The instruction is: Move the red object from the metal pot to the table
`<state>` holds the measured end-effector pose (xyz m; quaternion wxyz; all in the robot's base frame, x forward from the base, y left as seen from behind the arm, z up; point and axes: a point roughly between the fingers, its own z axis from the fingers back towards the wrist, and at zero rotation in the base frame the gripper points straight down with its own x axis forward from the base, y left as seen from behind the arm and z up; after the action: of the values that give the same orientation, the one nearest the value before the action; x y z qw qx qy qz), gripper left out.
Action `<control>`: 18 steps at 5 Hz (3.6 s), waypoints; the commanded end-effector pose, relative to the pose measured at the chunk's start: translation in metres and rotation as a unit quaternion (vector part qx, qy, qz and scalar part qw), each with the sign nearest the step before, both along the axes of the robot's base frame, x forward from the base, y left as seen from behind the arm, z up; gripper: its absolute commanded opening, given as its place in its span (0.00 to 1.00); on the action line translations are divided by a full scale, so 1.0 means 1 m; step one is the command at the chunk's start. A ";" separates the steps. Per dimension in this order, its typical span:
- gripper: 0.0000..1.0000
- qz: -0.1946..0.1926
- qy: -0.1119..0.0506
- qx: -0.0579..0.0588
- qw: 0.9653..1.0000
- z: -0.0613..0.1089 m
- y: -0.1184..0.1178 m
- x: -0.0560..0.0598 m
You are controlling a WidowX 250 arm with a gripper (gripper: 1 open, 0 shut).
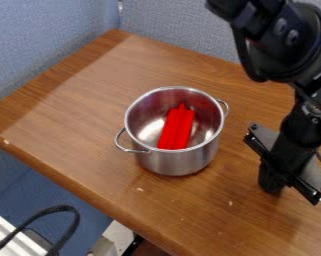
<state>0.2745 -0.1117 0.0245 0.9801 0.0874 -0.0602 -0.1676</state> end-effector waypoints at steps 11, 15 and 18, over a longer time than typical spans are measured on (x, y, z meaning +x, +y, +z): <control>1.00 -0.037 -0.040 -0.011 0.998 0.037 0.024 0.013; 1.00 0.057 -0.076 -0.029 0.995 0.083 0.075 0.020; 1.00 0.130 -0.092 -0.033 0.987 0.089 0.142 0.010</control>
<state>0.2828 0.0276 0.1034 0.9888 0.0755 -0.1246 -0.0324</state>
